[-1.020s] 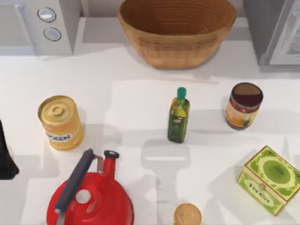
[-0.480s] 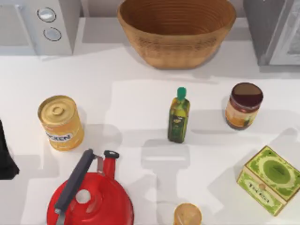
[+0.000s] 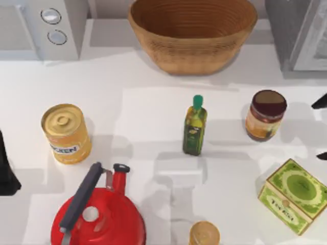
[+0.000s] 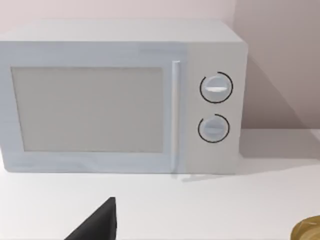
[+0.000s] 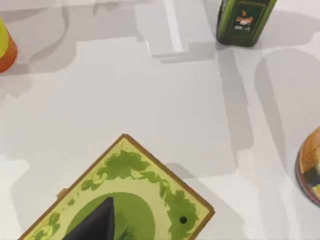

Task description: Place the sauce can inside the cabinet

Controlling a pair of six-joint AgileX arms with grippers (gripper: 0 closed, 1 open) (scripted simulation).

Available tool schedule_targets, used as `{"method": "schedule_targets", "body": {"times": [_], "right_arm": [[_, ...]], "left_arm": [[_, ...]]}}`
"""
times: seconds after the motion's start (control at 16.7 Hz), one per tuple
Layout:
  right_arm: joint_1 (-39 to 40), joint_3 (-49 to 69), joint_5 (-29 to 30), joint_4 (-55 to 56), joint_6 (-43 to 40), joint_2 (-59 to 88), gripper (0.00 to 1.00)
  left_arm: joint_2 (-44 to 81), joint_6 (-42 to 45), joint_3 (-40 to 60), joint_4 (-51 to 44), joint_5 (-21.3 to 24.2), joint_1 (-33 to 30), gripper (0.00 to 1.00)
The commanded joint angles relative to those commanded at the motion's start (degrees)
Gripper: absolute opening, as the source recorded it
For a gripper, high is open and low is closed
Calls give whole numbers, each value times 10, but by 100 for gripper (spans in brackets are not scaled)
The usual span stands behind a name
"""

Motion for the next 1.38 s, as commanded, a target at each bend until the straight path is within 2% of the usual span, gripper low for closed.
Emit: {"method": "schedule_targets", "body": {"times": [0.36,0.54,0.66,0.9,1.38], "right_arm": [[-31,252,-189,-237,-384,392,100],[-36,341,-257,-325,-520,534,100],[-37,382,-288,-367,-581,599,100],[-36,419,-318,-407,-636,658,100],[-34,413,-322,-397,-619,633,100]], "left_arm": [[0,0,0,0,0,0,100],[0,0,0,0,0,0,100],[0,0,0,0,0,0,100],[0,0,0,0,0,0,100],[0,0,0,0,0,0,100]]}}
